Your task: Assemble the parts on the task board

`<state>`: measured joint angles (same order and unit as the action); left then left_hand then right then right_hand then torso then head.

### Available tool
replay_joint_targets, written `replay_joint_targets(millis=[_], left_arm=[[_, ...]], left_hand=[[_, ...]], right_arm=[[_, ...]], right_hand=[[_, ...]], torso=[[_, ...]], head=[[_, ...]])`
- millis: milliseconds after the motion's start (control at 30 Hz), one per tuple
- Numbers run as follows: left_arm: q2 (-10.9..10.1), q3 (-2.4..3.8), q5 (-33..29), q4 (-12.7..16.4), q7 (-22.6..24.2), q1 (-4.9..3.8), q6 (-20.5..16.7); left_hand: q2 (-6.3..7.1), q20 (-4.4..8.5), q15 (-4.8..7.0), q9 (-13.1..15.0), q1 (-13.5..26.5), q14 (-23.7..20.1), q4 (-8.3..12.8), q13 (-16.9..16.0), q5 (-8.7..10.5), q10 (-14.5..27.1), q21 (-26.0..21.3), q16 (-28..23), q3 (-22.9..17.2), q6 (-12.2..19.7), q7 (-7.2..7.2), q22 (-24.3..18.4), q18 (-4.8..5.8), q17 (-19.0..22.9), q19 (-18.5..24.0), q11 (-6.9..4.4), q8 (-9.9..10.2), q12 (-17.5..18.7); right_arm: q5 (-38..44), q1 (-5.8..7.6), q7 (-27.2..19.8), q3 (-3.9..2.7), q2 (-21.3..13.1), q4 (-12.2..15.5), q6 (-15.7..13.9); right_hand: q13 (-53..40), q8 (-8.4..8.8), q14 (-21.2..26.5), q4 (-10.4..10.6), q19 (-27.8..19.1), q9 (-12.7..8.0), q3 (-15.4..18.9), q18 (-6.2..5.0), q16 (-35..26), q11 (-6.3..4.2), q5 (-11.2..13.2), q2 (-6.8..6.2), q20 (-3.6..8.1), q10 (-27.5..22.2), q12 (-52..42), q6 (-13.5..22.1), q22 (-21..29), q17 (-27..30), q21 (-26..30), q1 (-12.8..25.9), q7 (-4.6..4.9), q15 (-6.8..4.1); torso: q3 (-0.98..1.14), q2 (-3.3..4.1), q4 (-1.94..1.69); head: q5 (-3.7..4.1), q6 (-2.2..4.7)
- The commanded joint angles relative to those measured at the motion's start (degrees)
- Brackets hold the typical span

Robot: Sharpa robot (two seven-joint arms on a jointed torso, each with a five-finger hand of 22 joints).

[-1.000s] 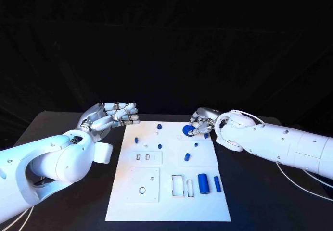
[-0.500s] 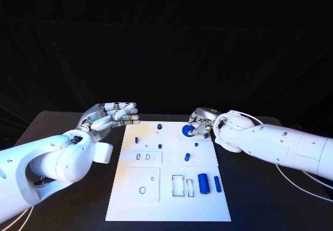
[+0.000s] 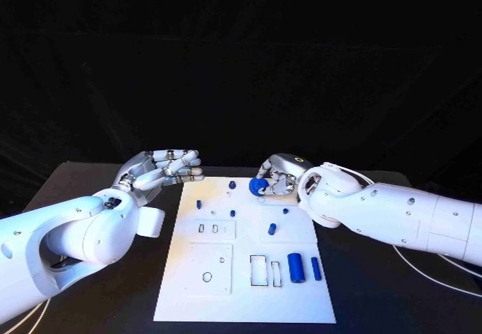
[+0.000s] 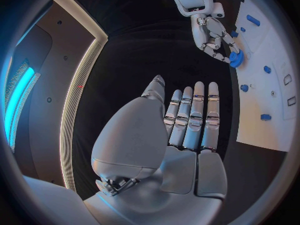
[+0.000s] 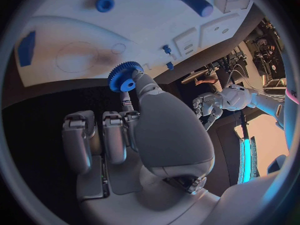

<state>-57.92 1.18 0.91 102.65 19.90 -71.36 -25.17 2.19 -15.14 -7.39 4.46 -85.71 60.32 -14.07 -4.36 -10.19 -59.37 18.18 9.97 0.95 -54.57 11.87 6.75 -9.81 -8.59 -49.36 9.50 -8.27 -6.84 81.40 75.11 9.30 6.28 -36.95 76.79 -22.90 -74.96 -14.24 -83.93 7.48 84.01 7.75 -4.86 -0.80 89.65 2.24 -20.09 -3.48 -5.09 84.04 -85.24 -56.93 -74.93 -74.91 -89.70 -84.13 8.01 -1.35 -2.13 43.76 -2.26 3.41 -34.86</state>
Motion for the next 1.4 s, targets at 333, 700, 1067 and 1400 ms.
replay_joint_targets(millis=[333,700,1067,1400], left_arm=[[0.3,0.04,-0.2,0.0,0.2,-0.07,1.1],[0.5,0.04,-0.2,0.0,0.2,-0.07,1.1],[0.6,0.04,-0.2,0.0,0.2,-0.07,1.1],[0.6,0.04,-0.2,0.0,0.1,-0.08,1.1]], left_hand=[[-0.05,-0.11,0.02,0.0,-0.7,-0.1,0.1,0.0,0.17,0.0,0.3,-0.4,0.2,-0.2,0.38,-0.1,-0.76,-0.1,-0.4,0.03,0.4,0.3],[-0.10,-0.10,0.04,0.0,-0.8,-0.1,0.2,0.0,0.17,0.0,0.3,-0.4,0.2,-0.2,0.36,-0.1,-0.75,-0.1,-0.4,0.02,0.4,0.3],[-0.10,-0.10,0.04,0.0,-0.8,-0.1,0.2,0.0,0.17,0.0,0.3,-0.4,0.2,-0.2,0.36,-0.1,-0.75,-0.1,-0.4,0.02,0.4,0.3],[-0.10,-0.10,0.04,0.0,-0.8,-0.1,0.2,0.0,0.17,0.0,0.3,-0.4,0.2,-0.2,0.36,-0.1,-0.75,-0.1,-0.4,0.02,0.4,0.3]], right_arm=[[5.9,-0.44,1.9,0.17,7.1,-3.4,-3.5],[6.1,-2.14,1.8,0.41,11.2,-6.9,-1.9],[6.1,-2.92,1.6,0.55,12.3,-8.1,-0.2],[5.6,-3.07,1.4,0.59,13.2,-9.6,-0.6]], right_hand=[[-10.0,0.44,-6.1,0.2,6.0,0.5,-0.8,0.80,0.4,-0.24,-0.5,-0.01,0.41,1.8,-0.2,-2.7,-15.1,-15.1,-0.3,1.0,-1.47,-0.37],[-9.9,0.89,-6.1,0.3,6.0,0.5,-1.3,0.80,0.4,-0.17,-0.5,-0.36,0.40,1.7,-0.1,-2.7,-15.1,-15.1,-0.3,1.7,-1.37,-0.32],[-9.7,1.43,-6.1,0.5,5.9,0.4,-1.8,0.77,0.4,-0.04,-0.2,-0.93,0.33,1.5,0.1,-2.5,-15.0,-15.1,-0.2,2.5,-1.23,-0.22],[-7.1,7.70,-6.1,1.6,5.4,-1.7,-1.4,0.60,0.4,2.58,5.0,-3.40,-1.39,-1.0,2.7,5.0,-14.5,-15.1,0.2,6.2,1.69,1.97]], torso=[[-0.06,0.18,-0.14],[-0.01,0.18,-0.11],[0.08,0.15,0.04],[0.04,0.16,-0.01]], head=[[-0.50,0.03],[-0.97,-0.25],[-1.23,-0.47],[-1.11,-0.36]])
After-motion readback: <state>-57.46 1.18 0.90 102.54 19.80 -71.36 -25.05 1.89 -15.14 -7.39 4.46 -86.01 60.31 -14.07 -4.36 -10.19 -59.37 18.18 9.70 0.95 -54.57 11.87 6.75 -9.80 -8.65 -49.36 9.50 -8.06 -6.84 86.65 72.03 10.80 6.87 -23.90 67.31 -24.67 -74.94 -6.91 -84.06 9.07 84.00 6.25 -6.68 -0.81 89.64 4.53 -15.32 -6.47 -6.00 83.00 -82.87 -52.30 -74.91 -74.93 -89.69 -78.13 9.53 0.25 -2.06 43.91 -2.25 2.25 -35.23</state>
